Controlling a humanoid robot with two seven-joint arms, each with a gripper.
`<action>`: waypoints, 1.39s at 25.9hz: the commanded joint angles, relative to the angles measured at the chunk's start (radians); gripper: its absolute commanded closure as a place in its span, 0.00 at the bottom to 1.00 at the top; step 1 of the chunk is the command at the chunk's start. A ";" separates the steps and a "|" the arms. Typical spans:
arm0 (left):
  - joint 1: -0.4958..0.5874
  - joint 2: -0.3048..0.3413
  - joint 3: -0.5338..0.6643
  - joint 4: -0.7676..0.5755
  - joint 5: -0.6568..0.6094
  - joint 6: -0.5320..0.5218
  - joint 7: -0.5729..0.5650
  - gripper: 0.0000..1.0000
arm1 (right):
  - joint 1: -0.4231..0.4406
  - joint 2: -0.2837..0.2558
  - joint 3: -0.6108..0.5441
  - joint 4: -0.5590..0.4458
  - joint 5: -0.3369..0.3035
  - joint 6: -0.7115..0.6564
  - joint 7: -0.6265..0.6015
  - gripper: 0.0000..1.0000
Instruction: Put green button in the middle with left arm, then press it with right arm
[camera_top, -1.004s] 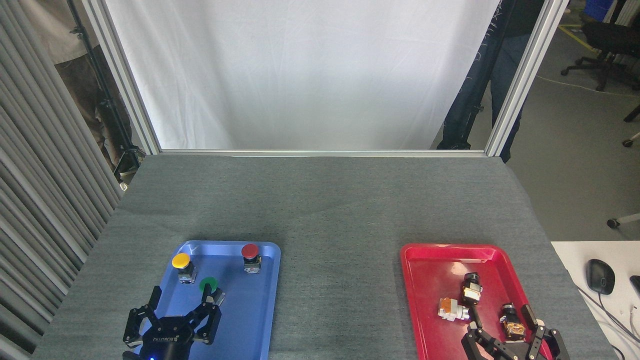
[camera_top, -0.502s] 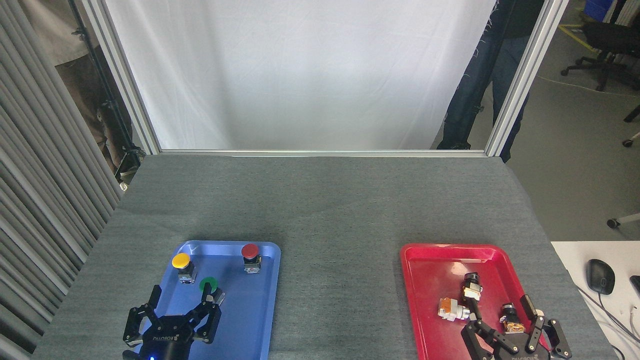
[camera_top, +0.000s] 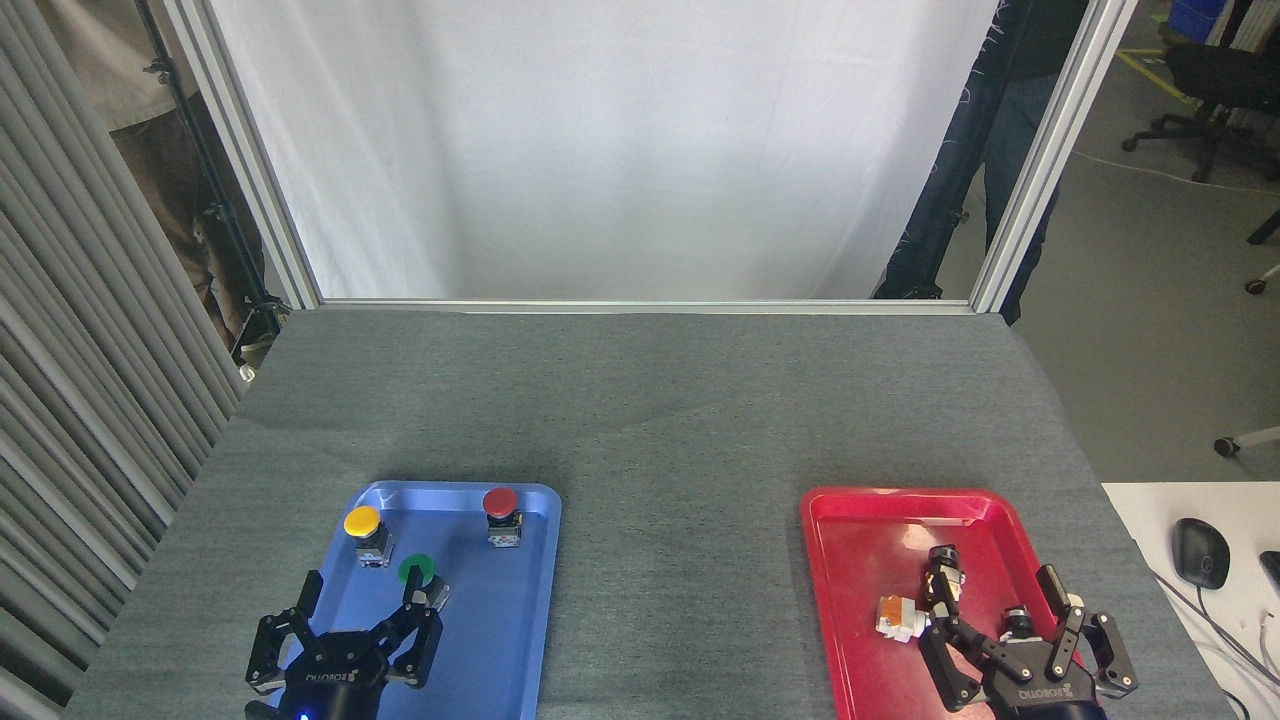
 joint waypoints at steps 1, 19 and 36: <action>0.001 0.000 0.000 0.000 0.000 0.000 0.000 0.00 | 0.001 -0.001 0.010 0.000 0.000 0.000 0.000 0.00; -0.019 0.000 -0.005 0.161 -0.017 -0.085 -0.008 0.01 | -0.004 0.001 0.010 0.008 0.000 -0.002 0.029 0.00; -0.229 0.023 -0.009 0.509 -0.020 -0.254 -0.011 0.01 | 0.004 0.050 0.036 0.009 -0.024 0.040 0.052 0.00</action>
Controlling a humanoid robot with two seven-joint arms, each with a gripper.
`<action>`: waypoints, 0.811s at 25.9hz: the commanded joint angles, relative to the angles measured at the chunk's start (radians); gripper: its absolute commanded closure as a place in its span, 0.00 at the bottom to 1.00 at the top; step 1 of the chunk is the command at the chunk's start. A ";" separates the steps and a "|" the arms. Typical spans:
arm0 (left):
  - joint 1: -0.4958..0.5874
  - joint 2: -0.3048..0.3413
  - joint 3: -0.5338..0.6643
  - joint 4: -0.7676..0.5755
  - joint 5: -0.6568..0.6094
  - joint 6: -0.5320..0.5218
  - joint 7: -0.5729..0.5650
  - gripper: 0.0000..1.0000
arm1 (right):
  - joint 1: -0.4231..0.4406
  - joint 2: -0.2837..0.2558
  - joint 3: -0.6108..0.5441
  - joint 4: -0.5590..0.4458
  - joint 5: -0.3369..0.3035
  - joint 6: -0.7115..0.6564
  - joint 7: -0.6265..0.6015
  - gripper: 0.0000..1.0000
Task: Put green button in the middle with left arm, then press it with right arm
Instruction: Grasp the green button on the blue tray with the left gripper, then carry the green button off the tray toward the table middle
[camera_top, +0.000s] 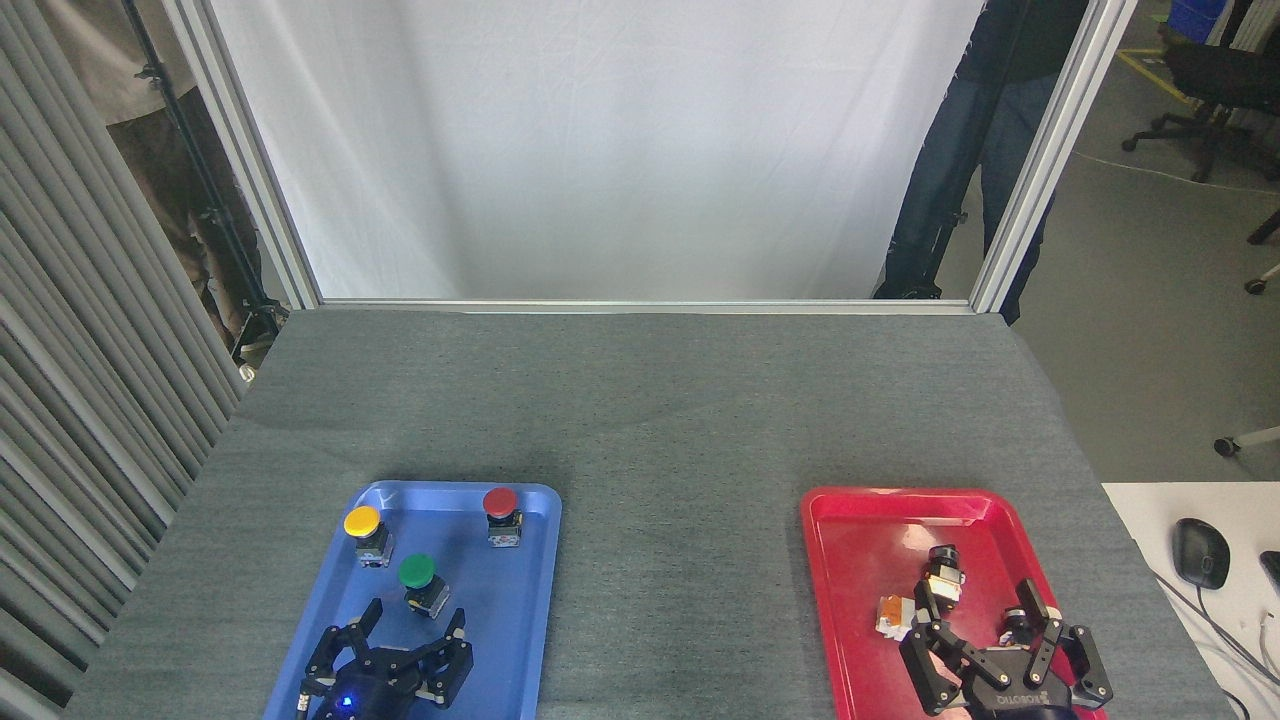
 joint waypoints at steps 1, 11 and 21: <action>-0.039 0.007 -0.001 0.050 0.000 -0.012 0.000 0.01 | 0.003 0.009 0.013 0.000 -0.015 0.002 0.001 0.00; -0.072 0.007 -0.004 0.083 0.000 -0.026 -0.001 0.30 | 0.020 0.036 0.050 0.003 -0.012 0.011 0.002 0.00; -0.070 0.043 -0.003 0.080 0.000 -0.182 0.022 1.00 | 0.020 0.028 0.050 0.006 -0.013 0.018 -0.001 0.00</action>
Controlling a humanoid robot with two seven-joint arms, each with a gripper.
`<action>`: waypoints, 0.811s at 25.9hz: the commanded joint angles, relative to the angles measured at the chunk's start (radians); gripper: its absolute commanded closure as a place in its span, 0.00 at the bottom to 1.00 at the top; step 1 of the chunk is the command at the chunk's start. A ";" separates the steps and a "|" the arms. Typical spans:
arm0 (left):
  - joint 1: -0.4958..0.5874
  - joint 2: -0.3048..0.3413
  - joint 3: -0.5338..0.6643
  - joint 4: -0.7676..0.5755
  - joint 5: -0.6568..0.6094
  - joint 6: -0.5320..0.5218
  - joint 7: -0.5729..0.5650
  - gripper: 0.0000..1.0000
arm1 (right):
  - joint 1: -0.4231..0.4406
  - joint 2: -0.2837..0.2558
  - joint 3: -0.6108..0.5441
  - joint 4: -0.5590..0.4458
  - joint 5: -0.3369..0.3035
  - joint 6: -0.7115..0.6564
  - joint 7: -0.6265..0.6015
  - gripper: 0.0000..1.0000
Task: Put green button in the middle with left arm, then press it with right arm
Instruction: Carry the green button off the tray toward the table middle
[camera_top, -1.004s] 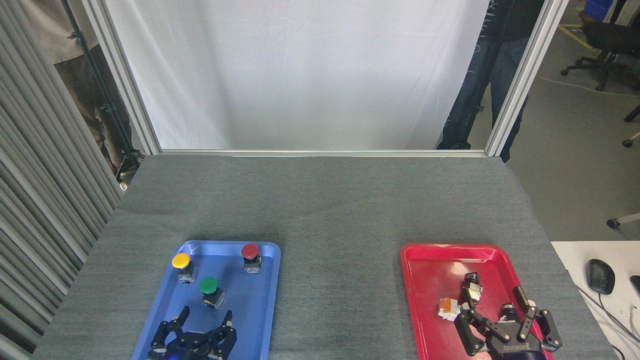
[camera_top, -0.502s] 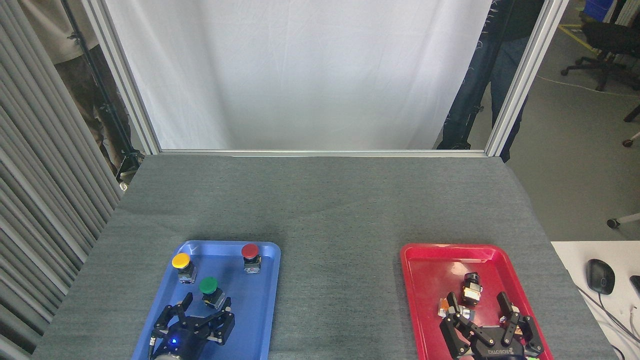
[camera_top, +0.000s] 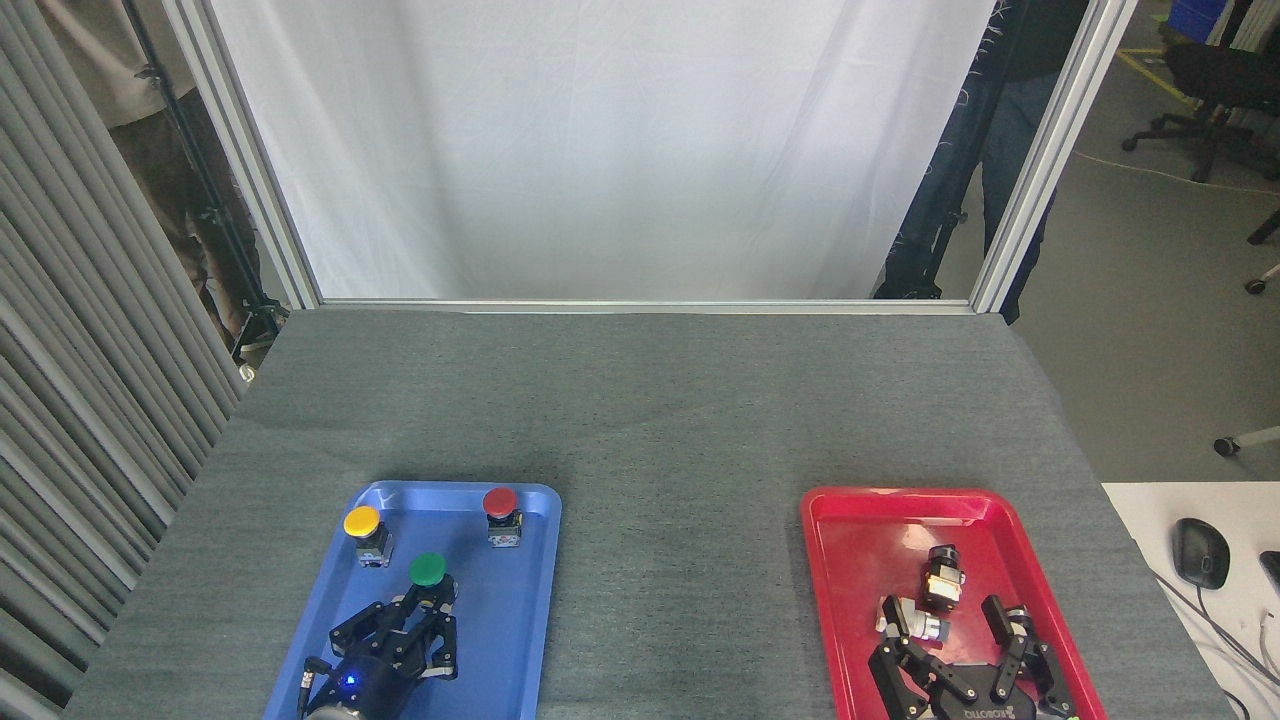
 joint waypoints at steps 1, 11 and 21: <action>0.000 0.025 0.001 -0.010 0.002 -0.085 0.023 1.00 | 0.000 -0.004 0.000 0.001 -0.001 0.000 -0.004 0.00; -0.108 -0.060 -0.232 -0.214 -0.023 -0.114 0.015 1.00 | -0.001 -0.009 0.000 0.004 0.004 -0.002 -0.006 0.00; -0.330 -0.282 -0.436 0.287 -0.083 -0.087 0.021 1.00 | 0.002 -0.011 0.000 0.007 0.005 -0.005 -0.006 0.00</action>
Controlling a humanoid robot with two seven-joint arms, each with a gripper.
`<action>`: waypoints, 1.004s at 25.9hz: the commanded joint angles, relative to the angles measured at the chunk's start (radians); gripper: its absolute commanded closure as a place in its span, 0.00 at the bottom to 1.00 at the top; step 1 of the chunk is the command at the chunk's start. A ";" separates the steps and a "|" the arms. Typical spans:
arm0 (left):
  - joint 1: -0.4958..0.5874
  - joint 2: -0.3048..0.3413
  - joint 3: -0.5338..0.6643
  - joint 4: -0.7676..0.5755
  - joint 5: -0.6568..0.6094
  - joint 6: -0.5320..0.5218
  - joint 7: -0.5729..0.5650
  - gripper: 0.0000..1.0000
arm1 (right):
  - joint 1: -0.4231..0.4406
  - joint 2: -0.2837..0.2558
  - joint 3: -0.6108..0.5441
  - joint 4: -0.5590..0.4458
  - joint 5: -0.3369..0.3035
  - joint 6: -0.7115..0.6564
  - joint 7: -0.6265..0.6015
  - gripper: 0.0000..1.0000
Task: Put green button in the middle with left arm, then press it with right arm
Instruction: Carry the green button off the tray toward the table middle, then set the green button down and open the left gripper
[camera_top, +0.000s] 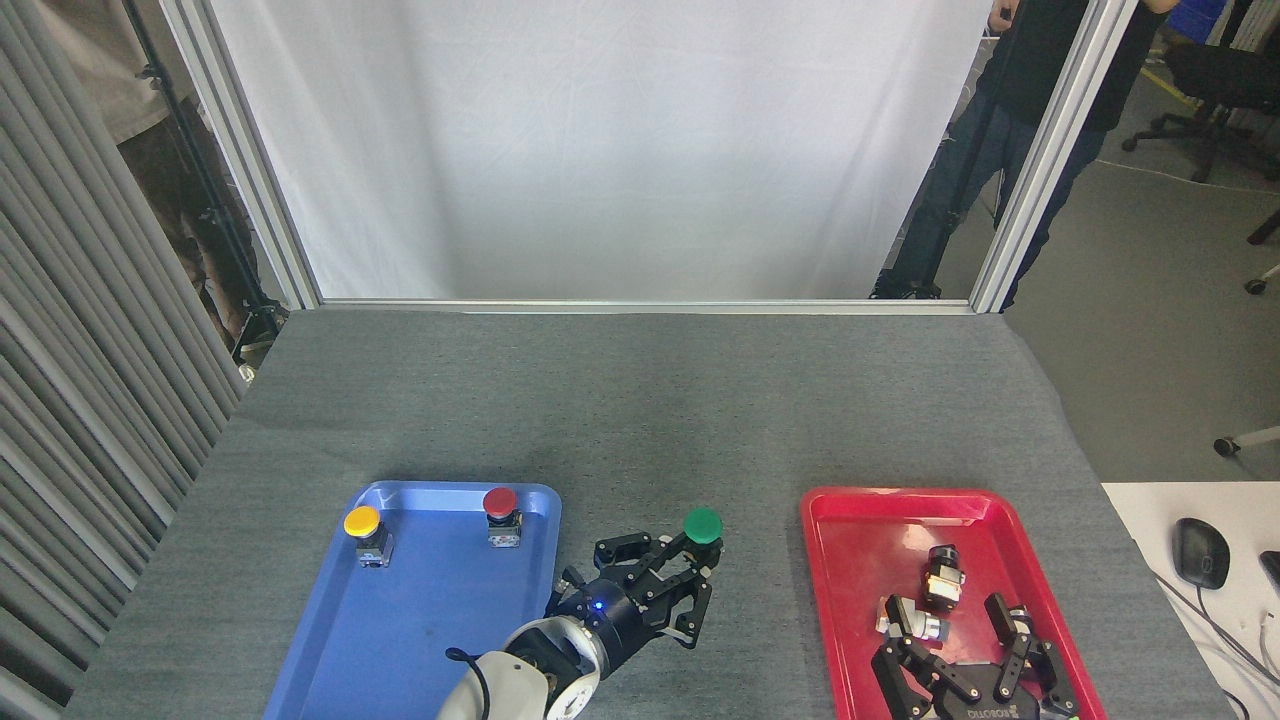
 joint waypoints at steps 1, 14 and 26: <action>-0.030 -0.034 -0.033 0.103 -0.011 0.026 0.014 1.00 | 0.002 0.000 0.000 0.002 0.000 -0.002 0.000 0.00; -0.020 -0.032 -0.061 0.160 0.000 0.036 0.026 0.02 | 0.003 -0.006 0.000 0.016 -0.001 0.000 -0.001 0.00; 0.223 0.060 0.019 -0.377 -0.002 0.183 0.020 0.00 | 0.000 -0.003 -0.002 0.017 0.002 0.001 -0.003 0.00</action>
